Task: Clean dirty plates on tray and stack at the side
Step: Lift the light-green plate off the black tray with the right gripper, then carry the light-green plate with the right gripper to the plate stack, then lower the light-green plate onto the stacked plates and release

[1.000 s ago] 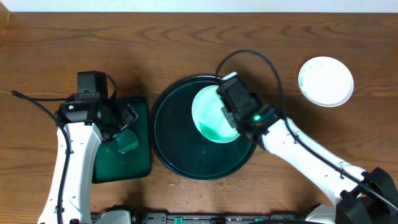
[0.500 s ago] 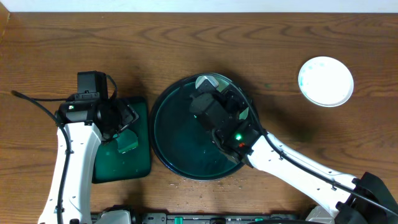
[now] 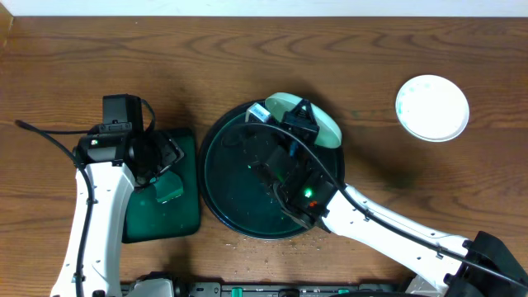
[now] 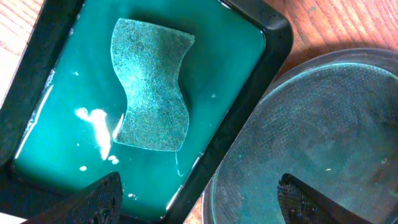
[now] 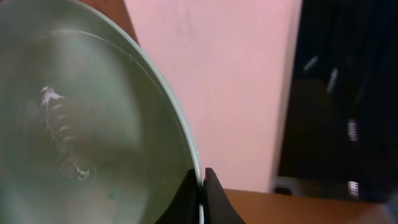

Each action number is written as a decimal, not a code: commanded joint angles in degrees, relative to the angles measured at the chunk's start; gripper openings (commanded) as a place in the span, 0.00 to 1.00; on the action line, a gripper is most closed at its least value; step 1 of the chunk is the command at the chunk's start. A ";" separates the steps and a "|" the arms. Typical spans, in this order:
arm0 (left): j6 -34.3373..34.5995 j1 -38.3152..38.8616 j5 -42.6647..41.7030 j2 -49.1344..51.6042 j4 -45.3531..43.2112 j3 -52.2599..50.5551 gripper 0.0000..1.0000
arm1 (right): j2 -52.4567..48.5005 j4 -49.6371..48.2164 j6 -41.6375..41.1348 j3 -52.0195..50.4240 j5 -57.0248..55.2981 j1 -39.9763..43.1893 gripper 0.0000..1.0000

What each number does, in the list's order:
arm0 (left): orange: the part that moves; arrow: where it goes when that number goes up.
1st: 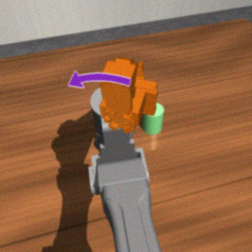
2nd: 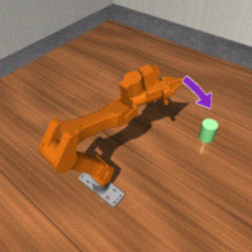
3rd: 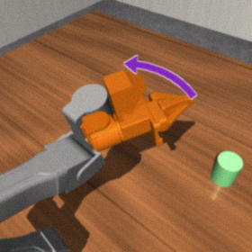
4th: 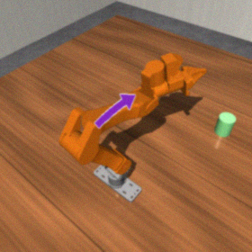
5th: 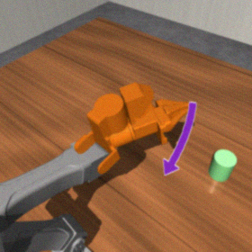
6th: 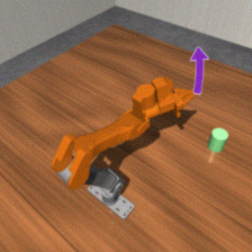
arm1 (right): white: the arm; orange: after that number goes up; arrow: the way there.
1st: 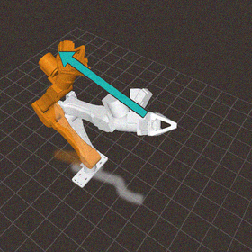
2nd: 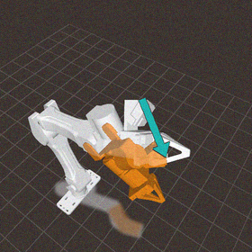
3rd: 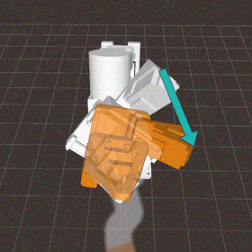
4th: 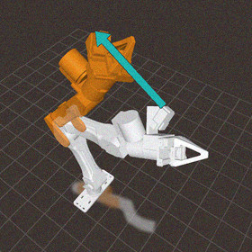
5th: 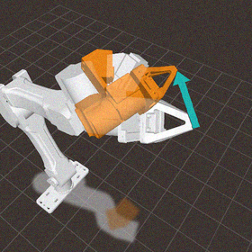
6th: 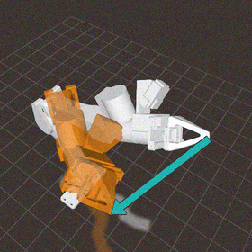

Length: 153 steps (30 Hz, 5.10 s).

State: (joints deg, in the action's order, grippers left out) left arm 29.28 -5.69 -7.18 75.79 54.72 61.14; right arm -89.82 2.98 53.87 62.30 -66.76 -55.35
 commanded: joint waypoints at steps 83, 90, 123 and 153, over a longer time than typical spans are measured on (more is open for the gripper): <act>-0.74 0.02 0.13 0.94 0.55 1.33 0.80 | 3.04 36.28 -79.01 10.82 68.52 38.34 0.01; -0.74 0.02 0.15 0.94 0.50 1.33 0.81 | 2.51 39.39 -81.53 10.75 72.46 56.19 0.01; -0.74 0.02 0.15 0.96 0.26 1.33 0.81 | -18.51 35.39 -85.13 10.67 75.58 84.91 0.01; -0.74 0.02 0.13 0.96 0.39 1.33 0.81 | -14.51 34.14 -70.01 17.20 89.46 82.14 0.21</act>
State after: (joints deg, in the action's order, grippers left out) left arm 29.28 -5.69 -7.18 76.18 55.07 61.14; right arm -105.91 37.30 -20.97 78.91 18.70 27.81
